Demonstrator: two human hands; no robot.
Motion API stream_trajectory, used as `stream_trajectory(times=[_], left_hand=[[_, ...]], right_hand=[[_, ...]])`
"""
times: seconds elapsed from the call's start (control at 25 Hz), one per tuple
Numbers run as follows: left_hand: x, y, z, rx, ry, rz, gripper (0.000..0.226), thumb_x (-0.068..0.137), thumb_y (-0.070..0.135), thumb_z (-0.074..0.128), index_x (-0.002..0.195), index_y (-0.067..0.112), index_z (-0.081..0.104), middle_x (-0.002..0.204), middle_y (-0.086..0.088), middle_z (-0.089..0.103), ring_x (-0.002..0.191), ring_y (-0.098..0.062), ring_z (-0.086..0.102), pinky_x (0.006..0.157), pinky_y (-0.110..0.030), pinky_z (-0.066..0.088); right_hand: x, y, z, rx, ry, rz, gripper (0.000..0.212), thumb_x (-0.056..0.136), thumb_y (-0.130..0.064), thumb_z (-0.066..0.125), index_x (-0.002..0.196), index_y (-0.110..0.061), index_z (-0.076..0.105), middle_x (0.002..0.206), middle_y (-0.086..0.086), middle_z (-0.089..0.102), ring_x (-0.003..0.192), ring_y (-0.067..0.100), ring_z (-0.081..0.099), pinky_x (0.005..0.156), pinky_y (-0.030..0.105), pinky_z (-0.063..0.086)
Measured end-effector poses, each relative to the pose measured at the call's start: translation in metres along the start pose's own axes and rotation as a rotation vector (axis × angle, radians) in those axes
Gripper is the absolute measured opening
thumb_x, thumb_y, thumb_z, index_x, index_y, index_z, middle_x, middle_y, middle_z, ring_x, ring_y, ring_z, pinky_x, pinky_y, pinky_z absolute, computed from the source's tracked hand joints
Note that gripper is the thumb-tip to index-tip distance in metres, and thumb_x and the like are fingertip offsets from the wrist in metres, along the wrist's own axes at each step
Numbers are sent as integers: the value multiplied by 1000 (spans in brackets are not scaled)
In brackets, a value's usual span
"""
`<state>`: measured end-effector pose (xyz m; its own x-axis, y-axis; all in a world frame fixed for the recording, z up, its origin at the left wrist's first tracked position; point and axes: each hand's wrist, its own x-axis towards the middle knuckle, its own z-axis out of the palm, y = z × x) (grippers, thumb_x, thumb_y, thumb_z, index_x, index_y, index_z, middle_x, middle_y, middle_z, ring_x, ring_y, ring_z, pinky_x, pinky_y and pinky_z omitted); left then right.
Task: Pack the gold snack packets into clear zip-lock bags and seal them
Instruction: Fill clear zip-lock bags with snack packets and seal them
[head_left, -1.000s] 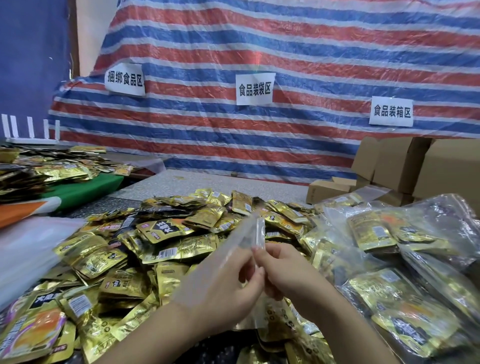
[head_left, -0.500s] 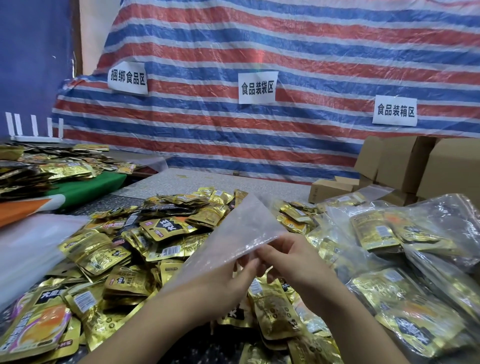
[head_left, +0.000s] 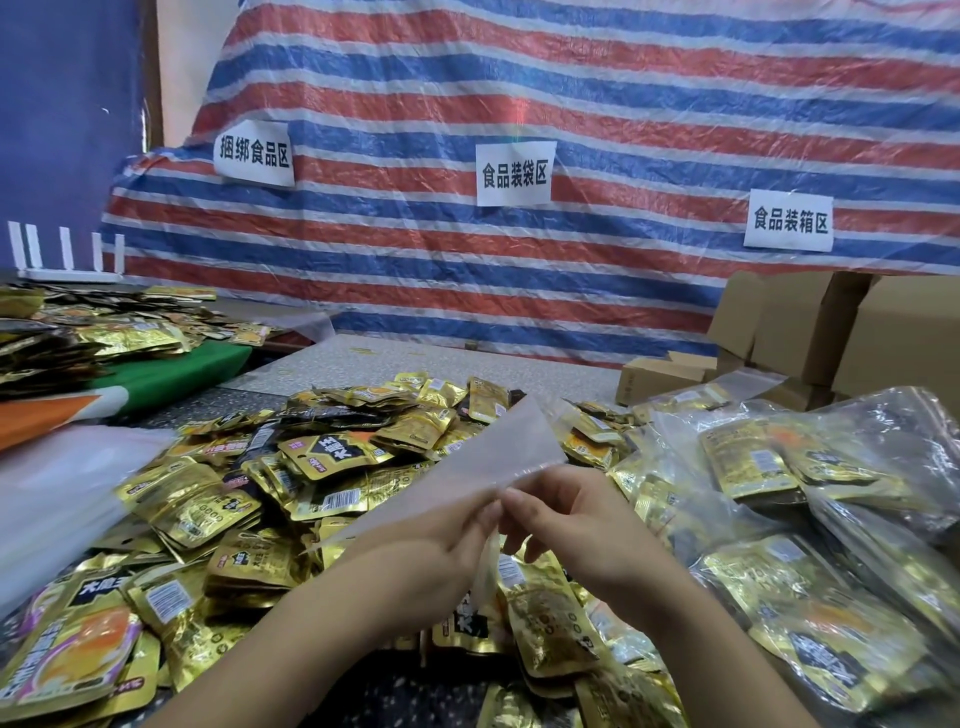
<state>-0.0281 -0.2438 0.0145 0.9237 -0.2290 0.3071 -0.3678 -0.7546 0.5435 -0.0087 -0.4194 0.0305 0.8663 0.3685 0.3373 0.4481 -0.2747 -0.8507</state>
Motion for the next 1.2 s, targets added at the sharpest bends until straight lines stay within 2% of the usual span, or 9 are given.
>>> stream_trajectory(times=[0.12, 0.24, 0.4, 0.52, 0.56, 0.76, 0.88, 1.04, 1.2], left_hand=[[5, -1, -6, -313, 52, 161, 27, 102, 37, 43, 84, 24, 57, 74, 14, 58, 69, -1, 52, 68, -29, 46], [7, 4, -8, -432, 86, 230, 34, 96, 36, 44, 75, 13, 58, 65, 4, 56, 63, -9, 53, 64, -33, 45], [15, -5, -17, -569, 380, 44, 36, 100, 29, 46, 73, 7, 54, 61, -3, 53, 56, -17, 51, 58, -43, 53], [18, -15, -21, -369, 541, 50, 35, 96, 29, 47, 69, 8, 54, 56, -2, 49, 49, -8, 41, 48, -29, 39], [17, -16, -20, -304, 566, 81, 36, 96, 30, 46, 67, 11, 53, 54, 3, 47, 48, -7, 40, 46, -22, 32], [18, -18, -13, -203, 600, 194, 39, 100, 31, 42, 65, 16, 45, 53, 5, 42, 54, -11, 42, 49, -22, 32], [17, -15, -10, -149, 558, 234, 40, 100, 40, 36, 69, 17, 47, 60, 3, 46, 62, -14, 44, 51, -24, 32], [7, -6, -1, -53, 403, 336, 52, 88, 76, 23, 77, 31, 46, 71, 13, 49, 69, -7, 49, 56, -22, 39], [3, -8, -1, 169, 325, 405, 61, 72, 91, 35, 98, 37, 44, 88, 27, 46, 79, 4, 48, 62, -12, 35]], right_hand=[[0, -2, 1, 45, 13, -43, 17, 99, -14, 58, 88, -11, 69, 75, 5, 71, 66, 15, 64, 60, 26, 51], [-1, -5, 2, 91, 15, -68, 18, 100, -13, 56, 86, -9, 67, 72, 6, 69, 64, 17, 63, 59, 26, 50], [3, -3, -10, 52, 289, 11, 22, 98, -12, 57, 77, -6, 63, 56, 0, 61, 52, 16, 54, 52, 32, 44], [5, 3, -11, -188, 544, -4, 25, 87, -13, 60, 64, -4, 56, 47, -6, 48, 42, 5, 41, 42, 21, 37], [5, 4, -10, -230, 567, -9, 27, 85, -14, 60, 61, -6, 53, 45, -8, 45, 41, 4, 38, 40, 19, 34], [4, 6, -11, -291, 516, 49, 33, 83, -16, 58, 55, -17, 42, 44, -11, 39, 43, 5, 33, 47, 30, 32], [6, 9, -8, -303, 474, 69, 33, 84, -18, 57, 56, -16, 40, 46, -11, 37, 47, 11, 35, 51, 34, 32], [8, 11, -4, -196, 483, 99, 35, 86, -17, 57, 59, -3, 40, 50, 3, 43, 48, 16, 43, 52, 33, 35], [8, 8, -5, 28, 510, 188, 39, 90, -15, 54, 53, -5, 47, 44, 8, 48, 43, 18, 46, 50, 31, 37]])
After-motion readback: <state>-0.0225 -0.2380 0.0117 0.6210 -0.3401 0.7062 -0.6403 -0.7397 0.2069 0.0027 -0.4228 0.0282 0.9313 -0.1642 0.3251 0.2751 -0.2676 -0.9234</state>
